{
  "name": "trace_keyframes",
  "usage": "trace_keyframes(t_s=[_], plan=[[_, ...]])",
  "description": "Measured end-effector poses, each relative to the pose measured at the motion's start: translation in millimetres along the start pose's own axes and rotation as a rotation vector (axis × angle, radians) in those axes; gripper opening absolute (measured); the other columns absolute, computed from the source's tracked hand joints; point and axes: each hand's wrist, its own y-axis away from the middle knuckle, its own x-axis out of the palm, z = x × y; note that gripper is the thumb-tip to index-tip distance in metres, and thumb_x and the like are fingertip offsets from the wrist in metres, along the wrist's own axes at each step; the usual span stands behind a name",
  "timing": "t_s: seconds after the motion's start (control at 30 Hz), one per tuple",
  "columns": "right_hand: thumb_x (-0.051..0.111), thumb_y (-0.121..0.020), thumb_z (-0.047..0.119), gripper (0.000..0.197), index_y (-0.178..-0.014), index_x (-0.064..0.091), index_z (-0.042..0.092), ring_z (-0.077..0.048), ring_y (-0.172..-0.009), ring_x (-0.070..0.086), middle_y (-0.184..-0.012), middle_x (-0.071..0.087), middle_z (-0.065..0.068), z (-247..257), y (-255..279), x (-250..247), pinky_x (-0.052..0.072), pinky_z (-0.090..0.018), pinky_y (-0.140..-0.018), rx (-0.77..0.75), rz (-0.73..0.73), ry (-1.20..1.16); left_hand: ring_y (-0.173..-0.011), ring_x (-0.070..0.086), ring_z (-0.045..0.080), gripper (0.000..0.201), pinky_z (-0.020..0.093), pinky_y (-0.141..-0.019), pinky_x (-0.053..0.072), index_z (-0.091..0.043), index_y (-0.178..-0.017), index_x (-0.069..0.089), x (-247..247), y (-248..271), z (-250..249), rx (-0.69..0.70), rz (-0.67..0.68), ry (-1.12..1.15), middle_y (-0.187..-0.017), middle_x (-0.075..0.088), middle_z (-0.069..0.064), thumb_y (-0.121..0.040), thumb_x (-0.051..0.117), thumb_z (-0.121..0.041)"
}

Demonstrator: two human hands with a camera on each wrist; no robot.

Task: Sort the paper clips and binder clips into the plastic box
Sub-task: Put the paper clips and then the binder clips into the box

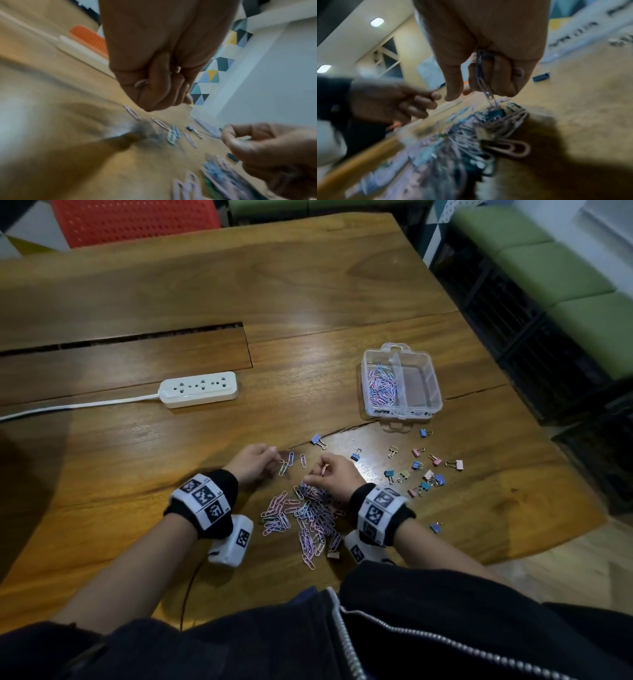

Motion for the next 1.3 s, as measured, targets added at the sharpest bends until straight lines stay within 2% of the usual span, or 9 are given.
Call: trace_keyframes(t_s=[0.27,0.4,0.57,0.67,0.8,0.9,1.0,1.1,1.3], plan=[[0.067,-0.080,0.020,0.032,-0.105,0.055,0.006,-0.021,-0.098,0.054,-0.111,0.060,-0.009,19,5,8,0.024,-0.011,-0.050,-0.100,0.083,0.495,-0.091,0.052,0.021,0.022,0.028,-0.073,0.039,-0.019,-0.095,0.057,-31,-14,13,0.032,-0.183,-0.800,-0.092,0.052,-0.002,-0.079,0.069,-0.028],[0.064,-0.083,0.020,0.026,-0.103,0.059,0.004,-0.023,-0.098,0.056,-0.111,0.061,-0.012,23,6,6,0.030,-0.018,-0.051,-0.037,0.151,0.581,-0.085,0.051,0.016,0.018,0.028,-0.074,0.044,-0.025,-0.072,0.050,-29,-15,16,0.038,-0.140,-0.846,-0.092,0.061,0.000,-0.084,0.063,-0.029],[0.051,-0.091,0.019,0.008,-0.087,0.049,0.012,-0.022,-0.090,0.053,-0.111,0.060,-0.013,18,8,6,0.036,-0.025,-0.067,-0.051,0.223,0.753,-0.079,0.052,0.017,0.017,0.028,-0.069,0.042,-0.019,-0.079,0.051,-11,-7,14,0.081,0.086,-0.964,-0.083,0.057,0.000,-0.092,0.049,-0.030],[0.047,-0.093,0.017,0.009,-0.086,0.045,0.013,-0.019,-0.084,0.048,-0.103,0.060,-0.015,13,8,4,0.034,-0.025,-0.069,-0.082,0.229,0.694,-0.063,0.048,0.012,0.022,0.023,-0.056,0.039,-0.017,-0.071,0.049,-1,-4,10,0.090,0.058,-0.603,-0.071,0.051,-0.001,-0.093,0.047,-0.019],[0.044,-0.093,0.018,0.024,-0.069,0.042,0.015,-0.015,-0.060,0.043,-0.066,0.044,0.000,3,3,-4,0.035,-0.020,-0.050,-0.012,0.135,0.297,-0.030,0.031,0.005,0.029,0.009,-0.028,0.019,-0.010,-0.058,0.037,-2,-3,0,-0.025,0.097,0.512,-0.045,0.041,0.001,-0.085,0.032,0.000],[0.041,-0.089,0.007,0.029,-0.061,0.039,0.014,-0.008,-0.041,0.036,-0.056,0.041,0.001,-3,1,-13,0.028,-0.017,-0.038,0.120,0.097,-0.172,-0.028,0.030,0.004,0.025,0.006,-0.027,0.017,-0.012,-0.055,0.035,-5,-4,-5,-0.044,0.107,0.749,-0.048,0.044,-0.001,-0.075,0.035,0.004],[0.036,-0.085,0.004,0.029,-0.058,0.036,0.013,-0.006,-0.030,0.033,-0.040,0.044,0.004,-7,3,-21,0.025,-0.017,-0.040,0.220,0.120,-0.587,-0.029,0.029,0.004,0.028,0.008,-0.029,0.018,-0.013,-0.060,0.034,-1,-12,-6,-0.051,0.010,0.552,-0.057,0.037,0.001,-0.080,0.035,0.007],[0.034,-0.083,0.000,0.030,-0.057,0.032,0.014,-0.006,-0.032,0.030,-0.038,0.042,0.005,-9,5,-31,0.024,-0.015,-0.034,0.229,0.156,-0.800,-0.048,0.042,0.010,0.024,0.021,-0.049,0.036,-0.016,-0.065,0.043,6,-20,-5,0.000,-0.156,0.021,-0.064,0.043,-0.001,-0.086,0.056,-0.017],[0.043,-0.088,-0.004,0.031,-0.062,0.039,0.013,-0.006,-0.037,0.043,-0.048,0.055,0.000,-11,6,-45,0.032,-0.014,-0.034,0.166,0.218,-0.821,-0.086,0.054,0.018,0.026,0.030,-0.077,0.048,-0.017,-0.086,0.059,11,-20,0,0.097,-0.196,-0.687,-0.088,0.058,-0.001,-0.073,0.074,-0.034]])
